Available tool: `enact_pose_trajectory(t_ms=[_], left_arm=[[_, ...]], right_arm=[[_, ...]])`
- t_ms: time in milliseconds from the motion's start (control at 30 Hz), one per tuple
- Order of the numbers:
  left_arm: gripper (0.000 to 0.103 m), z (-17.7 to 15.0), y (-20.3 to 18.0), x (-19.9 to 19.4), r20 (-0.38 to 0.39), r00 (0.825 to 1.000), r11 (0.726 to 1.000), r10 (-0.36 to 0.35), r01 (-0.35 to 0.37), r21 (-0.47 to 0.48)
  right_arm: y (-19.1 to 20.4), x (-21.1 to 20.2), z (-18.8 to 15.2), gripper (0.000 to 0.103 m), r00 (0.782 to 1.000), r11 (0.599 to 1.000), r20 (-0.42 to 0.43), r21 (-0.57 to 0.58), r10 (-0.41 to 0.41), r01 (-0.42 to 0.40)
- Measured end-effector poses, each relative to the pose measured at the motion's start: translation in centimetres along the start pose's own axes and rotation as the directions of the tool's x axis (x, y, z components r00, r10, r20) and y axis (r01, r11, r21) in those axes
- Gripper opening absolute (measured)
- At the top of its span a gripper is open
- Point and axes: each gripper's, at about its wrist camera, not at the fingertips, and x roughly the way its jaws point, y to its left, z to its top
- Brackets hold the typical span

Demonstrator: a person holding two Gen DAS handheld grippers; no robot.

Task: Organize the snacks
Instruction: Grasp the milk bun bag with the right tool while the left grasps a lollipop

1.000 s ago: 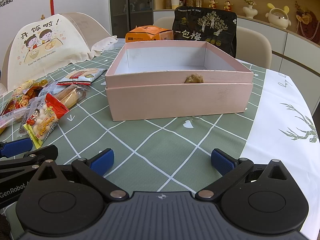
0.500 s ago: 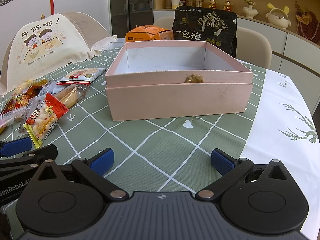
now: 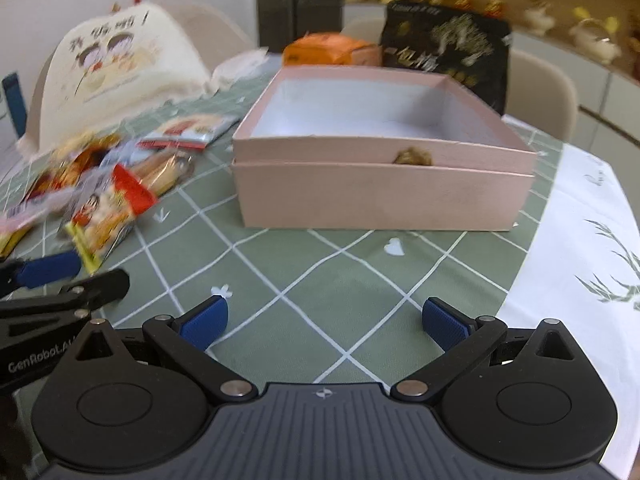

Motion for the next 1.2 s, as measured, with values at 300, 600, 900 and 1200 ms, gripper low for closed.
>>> enact_pose_trajectory(t_ms=[300,600,900,1200], left_arm=[[0.056,6.0,8.1,-2.7,-0.052,0.998,0.991,-0.032,0.025,-0.134],[0.054,6.6,16.6,-2.1,-0.162,0.986,0.995,0.037,-0.052,-0.087],[0.057,7.3,14.5,3.7,-0.233,0.972,0.990,0.024,0.009,0.139],[0.039,4.7,9.1,1.8,-0.263,0.962,0.991,-0.074,0.100,0.087]], right_arm=[[1.8,0.6,4.1,0.095,0.978,0.984,-0.128,-0.052,0.165,-0.173],[8.3,5.7,10.6,0.097,0.949,0.957,-0.125,0.040,0.290,-0.287],[12.6,4.8,8.8,0.069,0.958,0.962,-0.193,-0.131,0.211,-0.238],[4.9,0.0,4.0,0.080,0.958,0.938,-0.196,-0.234,0.210,-0.254]])
